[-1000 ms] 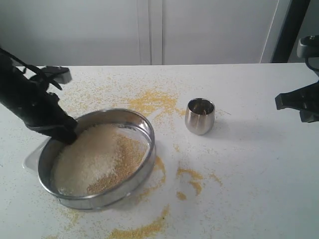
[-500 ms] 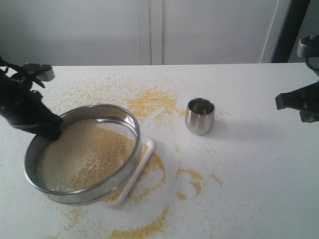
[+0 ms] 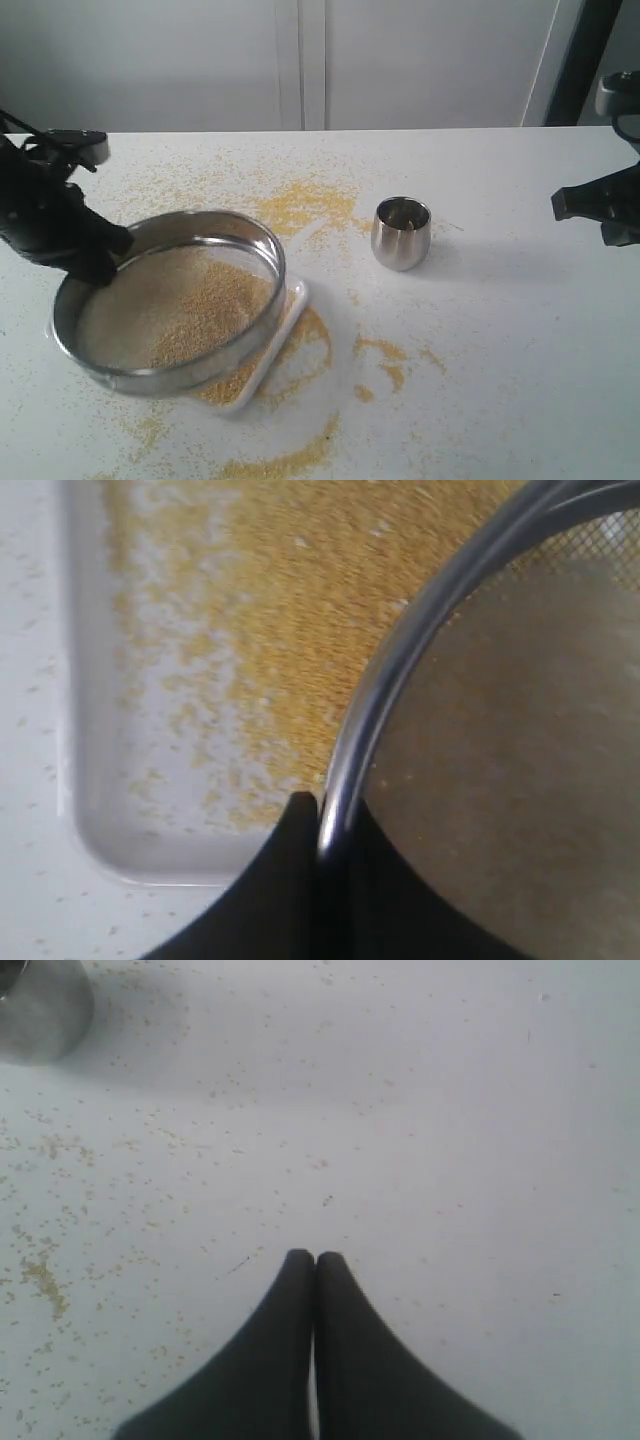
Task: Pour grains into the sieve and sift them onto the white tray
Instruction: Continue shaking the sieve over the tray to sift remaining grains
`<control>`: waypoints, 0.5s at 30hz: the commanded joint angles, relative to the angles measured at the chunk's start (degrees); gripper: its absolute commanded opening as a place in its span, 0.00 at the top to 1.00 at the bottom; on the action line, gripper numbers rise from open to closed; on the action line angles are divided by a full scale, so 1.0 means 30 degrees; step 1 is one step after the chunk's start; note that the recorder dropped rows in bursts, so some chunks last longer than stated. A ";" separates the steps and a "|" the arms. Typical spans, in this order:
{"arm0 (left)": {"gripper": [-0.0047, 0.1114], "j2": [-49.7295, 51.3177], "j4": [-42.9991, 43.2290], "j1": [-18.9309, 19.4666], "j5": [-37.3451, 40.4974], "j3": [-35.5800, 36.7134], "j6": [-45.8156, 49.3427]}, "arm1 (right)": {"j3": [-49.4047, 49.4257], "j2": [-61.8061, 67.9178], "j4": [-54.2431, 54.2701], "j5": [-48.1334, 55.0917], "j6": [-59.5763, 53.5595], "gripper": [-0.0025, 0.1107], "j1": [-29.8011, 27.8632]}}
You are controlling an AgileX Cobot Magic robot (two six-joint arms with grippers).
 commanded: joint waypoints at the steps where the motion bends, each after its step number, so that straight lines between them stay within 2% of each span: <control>1: 0.96 -0.0413 -0.1213 0.1292 -0.0008 -0.0203 -0.0001 | 0.0030 -0.0119 -0.0098 -0.0240 0.0066 0.98 -0.0030; 5: 0.96 -0.0932 -0.1746 -0.0148 0.1054 -0.0203 0.4010 | 0.0030 -0.0119 -0.0098 -0.0240 0.0066 0.98 -0.0030; 9: 0.96 -0.0980 -0.1443 -0.0243 -0.0212 -0.0203 0.0434 | 0.0030 -0.0119 -0.0098 -0.0240 0.0066 0.98 -0.0030; 11: 0.96 -0.0998 -0.1575 -0.0355 -0.0161 -0.0203 0.0796 | 0.0030 -0.0119 -0.0098 -0.0240 0.0066 0.98 -0.0030; 15: 0.96 -0.1242 -0.1660 -0.1391 0.0375 -0.0203 0.1557 | 0.0030 -0.0119 -0.0098 -0.0240 0.0066 0.98 -0.0030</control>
